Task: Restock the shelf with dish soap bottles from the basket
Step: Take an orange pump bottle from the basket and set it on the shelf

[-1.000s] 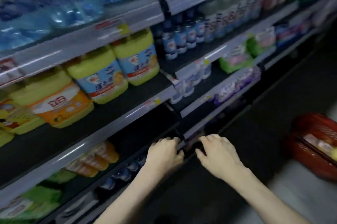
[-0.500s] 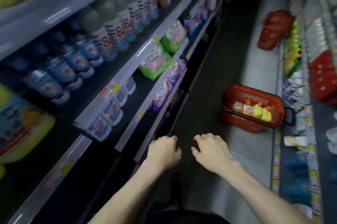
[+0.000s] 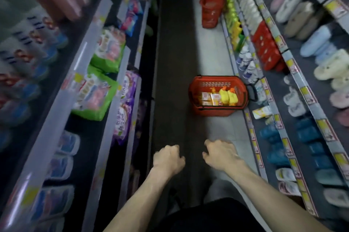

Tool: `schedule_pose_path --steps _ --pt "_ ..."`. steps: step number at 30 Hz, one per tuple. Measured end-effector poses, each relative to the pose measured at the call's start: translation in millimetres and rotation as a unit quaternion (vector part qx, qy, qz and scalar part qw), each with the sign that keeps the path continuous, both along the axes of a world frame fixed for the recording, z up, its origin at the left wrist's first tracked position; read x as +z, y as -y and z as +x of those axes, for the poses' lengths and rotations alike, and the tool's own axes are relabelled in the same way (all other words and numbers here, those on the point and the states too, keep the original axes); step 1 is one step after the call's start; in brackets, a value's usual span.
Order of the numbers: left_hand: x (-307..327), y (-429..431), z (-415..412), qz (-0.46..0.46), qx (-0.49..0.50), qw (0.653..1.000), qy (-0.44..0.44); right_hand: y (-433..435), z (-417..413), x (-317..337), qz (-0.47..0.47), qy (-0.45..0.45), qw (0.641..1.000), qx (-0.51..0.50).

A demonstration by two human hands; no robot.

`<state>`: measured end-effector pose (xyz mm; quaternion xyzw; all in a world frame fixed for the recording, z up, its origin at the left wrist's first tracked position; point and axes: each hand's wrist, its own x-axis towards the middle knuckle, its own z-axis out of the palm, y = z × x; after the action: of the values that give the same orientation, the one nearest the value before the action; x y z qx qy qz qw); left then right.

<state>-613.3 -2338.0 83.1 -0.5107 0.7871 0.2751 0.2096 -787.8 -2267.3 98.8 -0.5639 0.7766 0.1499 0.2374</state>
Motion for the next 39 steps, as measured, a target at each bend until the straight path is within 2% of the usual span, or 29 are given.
schedule_pose_path --steps 6,13,18,24,32,39 --pt "-20.5 57.2 -87.1 0.028 -0.055 0.998 0.033 40.6 -76.2 -28.1 0.047 0.027 0.997 -0.054" --pt "-27.6 119.3 -202.1 0.036 -0.072 0.995 0.056 103.3 -175.9 -46.6 0.062 0.06 0.995 -0.056" --pt "-33.0 159.7 -265.0 0.015 -0.095 0.993 0.066 142.3 -241.6 -50.7 0.066 0.053 0.996 -0.03" --pt "-51.3 204.0 -305.5 0.034 -0.093 0.993 0.071 198.6 -290.9 -60.7 0.072 0.062 0.995 -0.02" --pt "-88.9 286.2 -339.5 0.076 -0.077 0.992 0.065 291.3 -317.8 -94.8 0.117 0.078 0.99 -0.009" --pt "-117.4 370.5 -360.4 0.124 -0.086 0.986 0.071 361.3 -338.2 -120.6 0.141 0.085 0.985 -0.05"
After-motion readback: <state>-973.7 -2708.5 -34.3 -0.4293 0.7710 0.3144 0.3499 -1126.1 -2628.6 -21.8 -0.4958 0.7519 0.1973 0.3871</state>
